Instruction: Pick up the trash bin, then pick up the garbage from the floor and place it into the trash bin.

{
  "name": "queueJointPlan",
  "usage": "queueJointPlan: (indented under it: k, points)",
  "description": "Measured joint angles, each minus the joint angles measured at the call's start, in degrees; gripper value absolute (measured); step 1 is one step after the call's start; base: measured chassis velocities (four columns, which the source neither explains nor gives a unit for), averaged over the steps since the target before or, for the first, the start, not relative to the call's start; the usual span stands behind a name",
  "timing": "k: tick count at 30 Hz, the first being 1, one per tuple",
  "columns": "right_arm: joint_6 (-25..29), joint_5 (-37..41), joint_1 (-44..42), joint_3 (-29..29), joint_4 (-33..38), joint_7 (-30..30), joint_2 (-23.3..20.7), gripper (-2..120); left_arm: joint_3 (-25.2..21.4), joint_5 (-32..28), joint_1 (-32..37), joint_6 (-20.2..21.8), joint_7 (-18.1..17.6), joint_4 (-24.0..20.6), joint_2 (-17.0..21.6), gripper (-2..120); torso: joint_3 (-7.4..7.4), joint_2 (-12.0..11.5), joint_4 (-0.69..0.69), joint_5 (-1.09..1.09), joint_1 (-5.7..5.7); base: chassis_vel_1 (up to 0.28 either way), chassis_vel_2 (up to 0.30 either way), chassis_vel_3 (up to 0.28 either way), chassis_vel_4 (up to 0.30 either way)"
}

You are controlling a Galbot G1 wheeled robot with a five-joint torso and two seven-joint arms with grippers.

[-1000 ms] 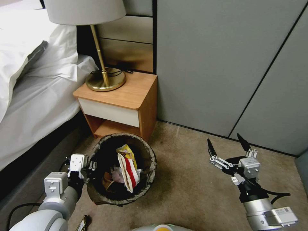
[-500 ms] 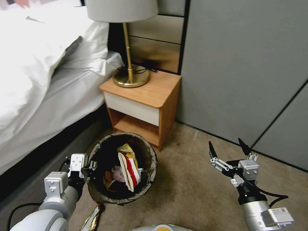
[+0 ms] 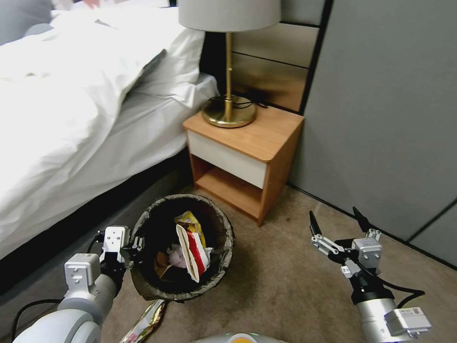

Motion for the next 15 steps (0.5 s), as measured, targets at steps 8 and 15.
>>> queueJointPlan:
  k: [8,15]
  points:
    - [-0.1,0.3,0.0,-0.6,-0.6,1.4,-0.2,100,-0.2,-0.1,0.3,-0.3,0.0,0.0,0.1,3,0.00,0.0,0.00,0.00,0.00,0.093,0.094,0.083,0.087]
    - [-0.1,0.5,0.0,-0.7,-1.0,1.9,-0.1,100,0.1,0.0,0.4,-0.2,0.0,0.0,0.2,3,0.00,0.0,-0.01,0.00,0.00,0.082,0.083,0.082,0.090]
